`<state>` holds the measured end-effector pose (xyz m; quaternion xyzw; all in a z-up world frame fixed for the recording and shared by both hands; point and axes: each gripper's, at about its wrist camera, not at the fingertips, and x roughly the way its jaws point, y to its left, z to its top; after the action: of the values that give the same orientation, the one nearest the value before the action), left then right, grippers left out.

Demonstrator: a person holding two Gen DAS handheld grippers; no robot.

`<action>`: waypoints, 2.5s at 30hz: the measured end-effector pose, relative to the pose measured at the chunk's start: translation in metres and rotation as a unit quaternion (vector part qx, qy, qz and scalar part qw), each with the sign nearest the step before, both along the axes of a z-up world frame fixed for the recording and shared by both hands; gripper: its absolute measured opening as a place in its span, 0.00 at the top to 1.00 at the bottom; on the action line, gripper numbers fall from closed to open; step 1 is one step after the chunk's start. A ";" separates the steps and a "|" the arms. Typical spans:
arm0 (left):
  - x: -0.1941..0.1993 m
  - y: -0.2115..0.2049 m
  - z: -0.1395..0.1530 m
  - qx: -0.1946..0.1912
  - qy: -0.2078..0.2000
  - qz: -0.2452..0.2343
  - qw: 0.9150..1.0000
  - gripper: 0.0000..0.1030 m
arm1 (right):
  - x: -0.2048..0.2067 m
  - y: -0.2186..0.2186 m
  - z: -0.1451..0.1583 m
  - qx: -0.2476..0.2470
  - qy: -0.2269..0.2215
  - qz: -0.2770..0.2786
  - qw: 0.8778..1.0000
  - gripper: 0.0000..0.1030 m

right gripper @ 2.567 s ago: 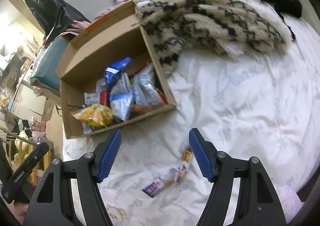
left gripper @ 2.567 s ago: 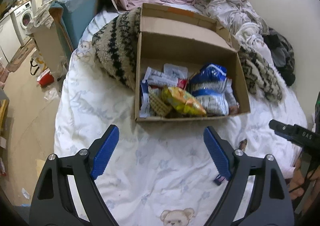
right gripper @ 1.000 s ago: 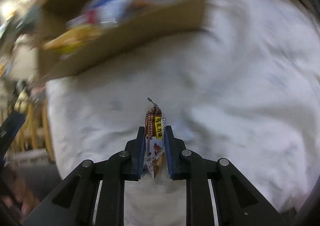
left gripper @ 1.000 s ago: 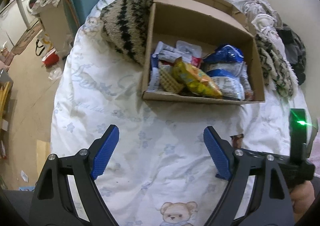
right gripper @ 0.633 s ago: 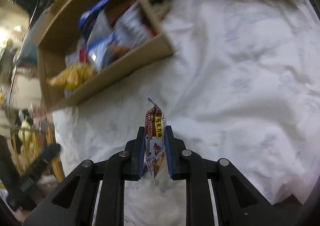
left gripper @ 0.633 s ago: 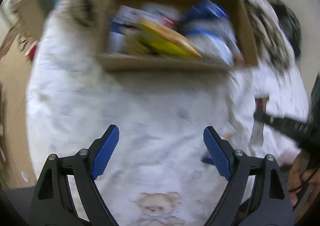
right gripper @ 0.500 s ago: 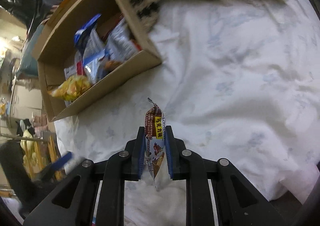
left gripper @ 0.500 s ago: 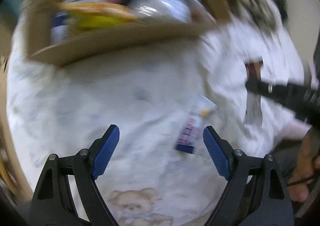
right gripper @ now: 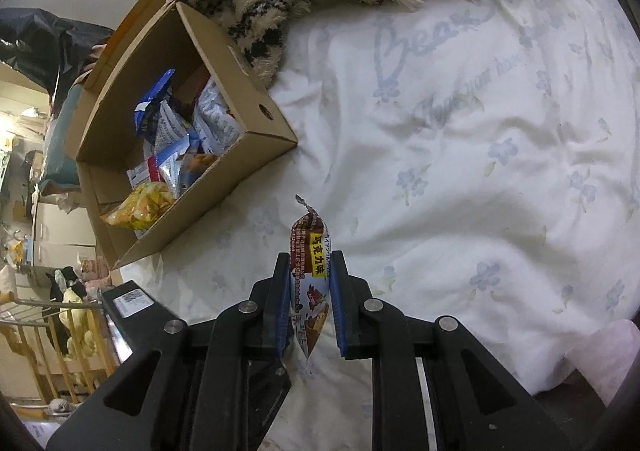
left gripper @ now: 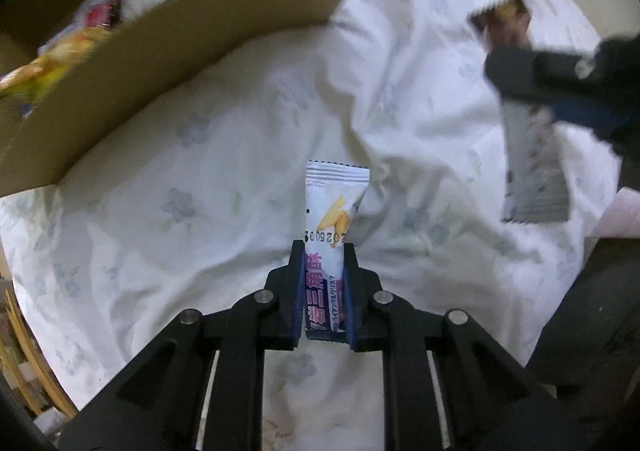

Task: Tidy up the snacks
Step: 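Carry the white packet with the left gripper while the right gripper carries the sausage stick into the box, then open both grippers to drop the packet and sausage stick into the box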

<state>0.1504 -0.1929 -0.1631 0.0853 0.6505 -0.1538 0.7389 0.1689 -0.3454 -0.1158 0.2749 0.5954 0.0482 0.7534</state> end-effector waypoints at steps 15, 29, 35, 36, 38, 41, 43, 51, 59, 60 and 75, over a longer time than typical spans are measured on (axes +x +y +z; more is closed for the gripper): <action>-0.018 0.099 0.056 -0.013 -0.053 0.142 0.988 0.87 | 0.004 0.030 0.004 -0.009 -0.010 0.046 0.999 0.81; 0.011 0.200 0.125 -0.019 -0.159 0.220 0.962 0.87 | 0.005 0.052 0.047 0.026 -0.111 0.068 0.991 0.81; 0.029 0.207 0.139 -0.041 -0.186 0.231 0.954 0.87 | 0.015 0.043 0.068 0.064 -0.158 0.054 0.984 0.81; 0.034 0.207 0.140 -0.046 -0.189 0.229 0.954 0.87 | 0.019 0.043 0.070 0.070 -0.162 0.055 0.983 0.81; 0.042 0.204 0.143 -0.046 -0.194 0.228 0.953 0.87 | 0.028 0.045 0.074 0.068 -0.171 0.060 0.981 0.81; 0.059 0.200 0.146 -0.049 -0.201 0.225 0.952 0.87 | 0.043 0.049 0.078 0.061 -0.183 0.068 0.979 0.81; 0.071 0.197 0.147 -0.043 -0.203 0.225 0.952 0.87 | 0.055 0.051 0.080 0.045 -0.190 0.073 0.978 0.81; 0.128 0.182 0.147 -0.018 -0.221 0.214 0.951 0.87 | 0.099 0.045 0.064 0.016 -0.178 0.064 0.982 0.81; 0.165 0.169 0.122 -0.015 -0.211 0.218 0.953 0.87 | 0.123 0.044 0.044 0.000 -0.153 0.059 0.986 0.81; 0.167 0.169 0.118 -0.016 -0.207 0.221 0.953 0.87 | 0.124 0.044 0.044 -0.003 -0.153 0.059 0.987 0.81; 0.170 0.163 0.107 -0.019 -0.195 0.216 0.957 0.63 | 0.127 0.045 0.034 -0.002 -0.130 0.041 0.991 0.78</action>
<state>0.3205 -0.0300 -0.0564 -0.0427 0.4937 0.0169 0.8684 0.2958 -0.3004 -0.0813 0.2397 0.5034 0.1133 0.8224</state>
